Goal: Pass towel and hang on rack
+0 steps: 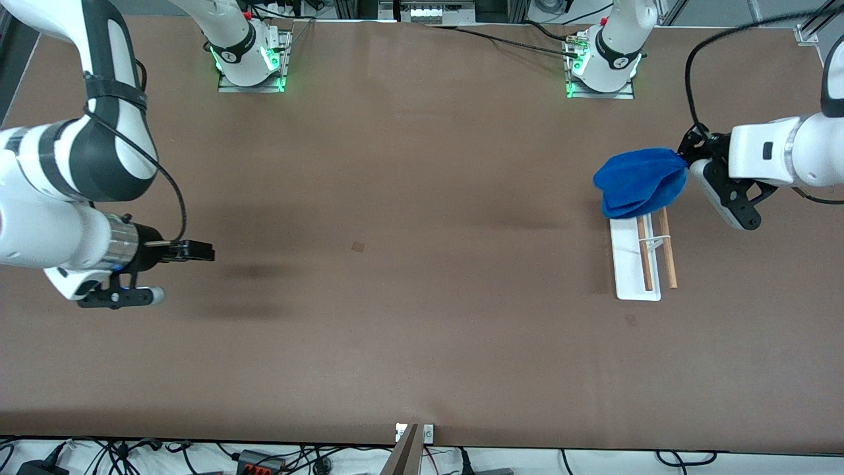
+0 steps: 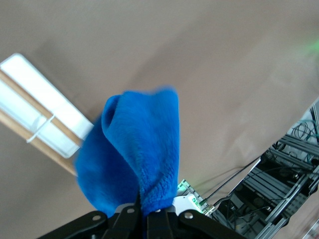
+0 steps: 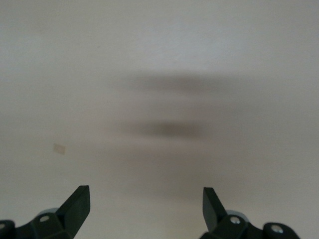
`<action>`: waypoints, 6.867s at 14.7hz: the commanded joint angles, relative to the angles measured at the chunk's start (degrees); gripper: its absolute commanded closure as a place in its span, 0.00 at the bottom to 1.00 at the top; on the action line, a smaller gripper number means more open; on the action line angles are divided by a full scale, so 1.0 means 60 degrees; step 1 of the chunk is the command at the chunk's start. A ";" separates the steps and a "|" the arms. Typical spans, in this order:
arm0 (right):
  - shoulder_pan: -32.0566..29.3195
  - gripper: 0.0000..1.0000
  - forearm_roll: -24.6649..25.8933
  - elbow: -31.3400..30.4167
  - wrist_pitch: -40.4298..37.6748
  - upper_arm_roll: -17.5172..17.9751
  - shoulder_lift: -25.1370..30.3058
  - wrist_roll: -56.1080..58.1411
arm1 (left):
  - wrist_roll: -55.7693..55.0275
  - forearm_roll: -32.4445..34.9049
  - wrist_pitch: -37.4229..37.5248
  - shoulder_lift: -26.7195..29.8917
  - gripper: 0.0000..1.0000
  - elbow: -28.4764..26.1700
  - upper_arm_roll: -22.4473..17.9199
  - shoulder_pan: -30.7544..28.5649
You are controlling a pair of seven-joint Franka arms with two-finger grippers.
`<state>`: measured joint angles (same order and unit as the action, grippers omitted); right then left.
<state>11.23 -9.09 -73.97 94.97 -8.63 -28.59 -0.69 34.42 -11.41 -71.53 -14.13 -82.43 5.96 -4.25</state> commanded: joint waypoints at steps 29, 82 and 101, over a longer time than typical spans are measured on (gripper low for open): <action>-0.1974 0.00 0.1676 -0.4048 0.0724 0.0954 0.4822 0.0305 | 0.2493 0.0582 -0.4338 -0.0544 0.99 -0.2362 -0.0041 -0.1356; -0.2121 0.00 0.1807 -0.3960 0.0534 0.1233 0.4911 0.0496 | 0.4840 0.0583 -0.5277 -0.1307 0.49 -0.2098 0.0032 -0.2485; -0.2135 0.00 0.1529 -0.3946 0.0050 0.1218 0.5086 0.0204 | -0.0038 0.1140 -0.2583 -0.1234 0.14 0.0509 0.0369 -0.1768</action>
<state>-0.84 0.78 -97.96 96.10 -1.95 1.34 1.64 36.14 -5.88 -90.06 -21.47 -81.96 7.98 -15.63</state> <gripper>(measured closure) 0.000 0.357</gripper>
